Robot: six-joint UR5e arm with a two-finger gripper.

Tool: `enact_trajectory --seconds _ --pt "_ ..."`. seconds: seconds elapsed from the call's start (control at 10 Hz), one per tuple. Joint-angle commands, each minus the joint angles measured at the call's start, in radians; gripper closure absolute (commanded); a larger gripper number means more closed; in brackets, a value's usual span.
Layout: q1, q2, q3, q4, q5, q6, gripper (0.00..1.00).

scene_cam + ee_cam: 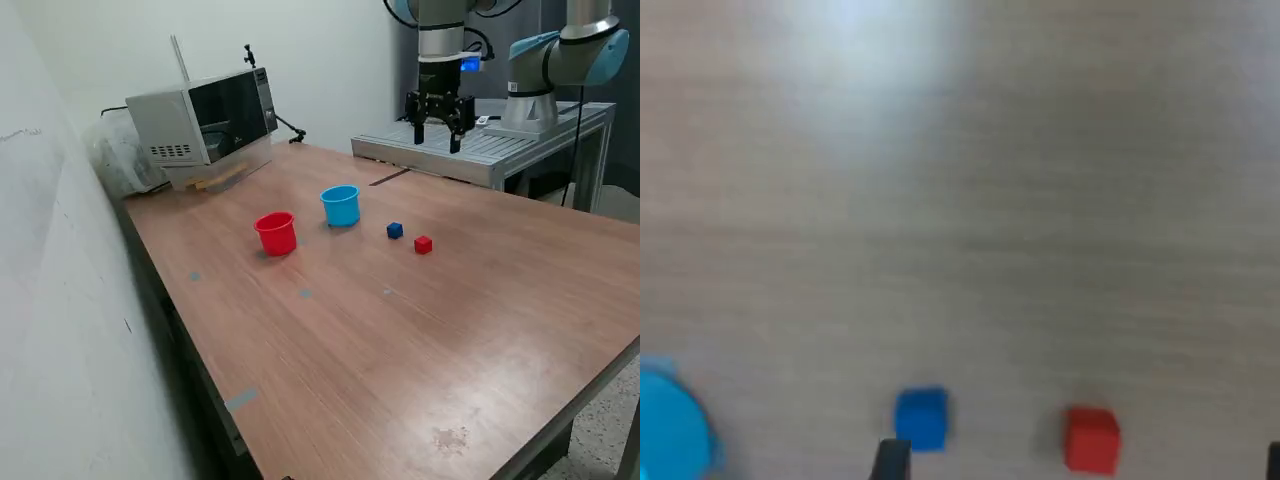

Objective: Place red objects in the red bin, and blue objects in the blue bin.

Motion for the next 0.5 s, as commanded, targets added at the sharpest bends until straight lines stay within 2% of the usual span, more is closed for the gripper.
enact_trajectory --seconds 0.0,0.3,0.4 --pt "0.029 0.145 -0.091 -0.051 0.038 -0.019 0.0" --pt "0.082 0.254 -0.09 -0.096 0.059 -0.007 0.0" --pt "0.086 0.28 -0.09 -0.099 0.061 0.039 0.0"
